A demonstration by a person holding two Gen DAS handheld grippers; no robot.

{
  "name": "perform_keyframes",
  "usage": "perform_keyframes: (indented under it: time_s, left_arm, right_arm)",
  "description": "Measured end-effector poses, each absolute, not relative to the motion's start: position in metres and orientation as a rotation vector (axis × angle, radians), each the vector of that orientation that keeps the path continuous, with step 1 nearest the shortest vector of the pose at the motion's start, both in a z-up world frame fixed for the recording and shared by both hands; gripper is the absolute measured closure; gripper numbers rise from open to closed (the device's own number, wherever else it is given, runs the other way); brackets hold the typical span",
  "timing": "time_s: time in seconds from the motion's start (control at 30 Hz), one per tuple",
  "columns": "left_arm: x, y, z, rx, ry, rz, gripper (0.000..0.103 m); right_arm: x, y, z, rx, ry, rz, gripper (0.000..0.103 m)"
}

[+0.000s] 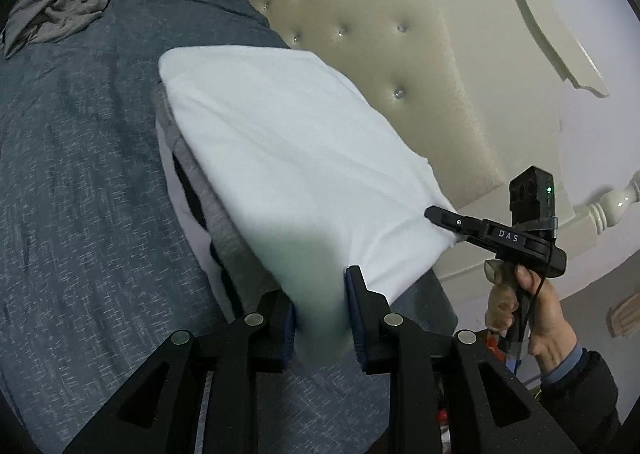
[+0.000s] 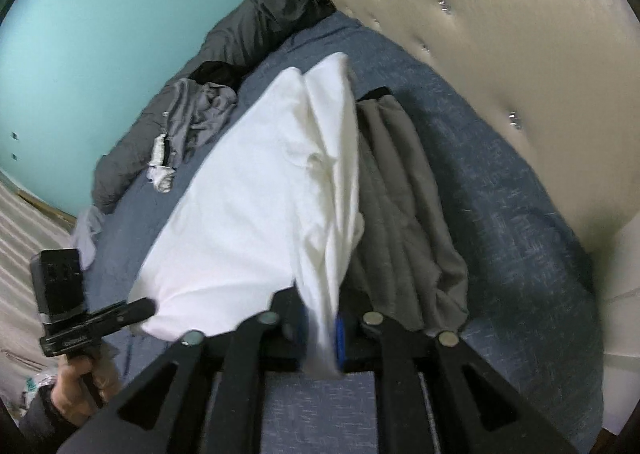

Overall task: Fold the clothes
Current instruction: 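Lower the shirt onto the folded clothes stack and open both grippers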

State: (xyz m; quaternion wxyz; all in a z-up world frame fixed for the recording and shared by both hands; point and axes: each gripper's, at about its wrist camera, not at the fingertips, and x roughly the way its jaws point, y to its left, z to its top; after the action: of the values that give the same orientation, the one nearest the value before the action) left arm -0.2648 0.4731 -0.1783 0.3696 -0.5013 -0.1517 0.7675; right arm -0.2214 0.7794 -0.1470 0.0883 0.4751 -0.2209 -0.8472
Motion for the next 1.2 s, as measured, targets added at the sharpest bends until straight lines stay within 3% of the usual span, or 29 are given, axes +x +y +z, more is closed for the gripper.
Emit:
perform_keyframes:
  time_s: [0.03,0.1,0.13,0.3,0.47,0.53,0.6,0.77,1.0,1.2]
  left_arm:
    - [-0.264,0.469,-0.174,-1.280,-0.383,1.980,0.076]
    - [-0.263,0.462,-0.164,-1.258,-0.375,2.002,0.076]
    - [-0.263,0.459,-0.158,-1.242,-0.370,2.015,0.076]
    - [-0.272,0.463,-0.124,-1.153,-0.320,2.091,0.076]
    - [-0.281,0.493,-0.127,-1.163,-0.258,2.087,0.076]
    - [-0.279,0.503,-0.137,-1.182,-0.227,2.084,0.076]
    - [-0.277,0.509,-0.148,-1.198,-0.182,2.083,0.076]
    - [-0.267,0.513,-0.173,-1.204,-0.130,2.071,0.077]
    - [-0.261,0.515,-0.172,-1.177,-0.106,2.081,0.077]
    - [-0.258,0.510,-0.167,-1.168,-0.114,2.093,0.077]
  right_arm:
    - [-0.220,0.782,-0.145,1.410,-0.658,-2.535,0.087]
    - [-0.217,0.788,-0.140,1.403,-0.653,-2.568,0.071]
    - [-0.215,0.790,-0.136,1.402,-0.641,-2.595,0.070]
    - [-0.214,0.784,-0.104,1.272,-0.533,-2.688,0.070]
    - [-0.229,0.759,-0.089,1.190,-0.417,-2.701,0.070]
    - [-0.240,0.751,-0.103,1.232,-0.411,-2.684,0.074]
    - [-0.248,0.748,-0.116,1.267,-0.418,-2.671,0.088]
    - [-0.246,0.760,-0.135,1.297,-0.462,-2.708,0.103]
    - [-0.243,0.778,-0.162,1.340,-0.524,-2.757,0.103]
    - [-0.237,0.773,-0.140,1.249,-0.498,-2.767,0.102]
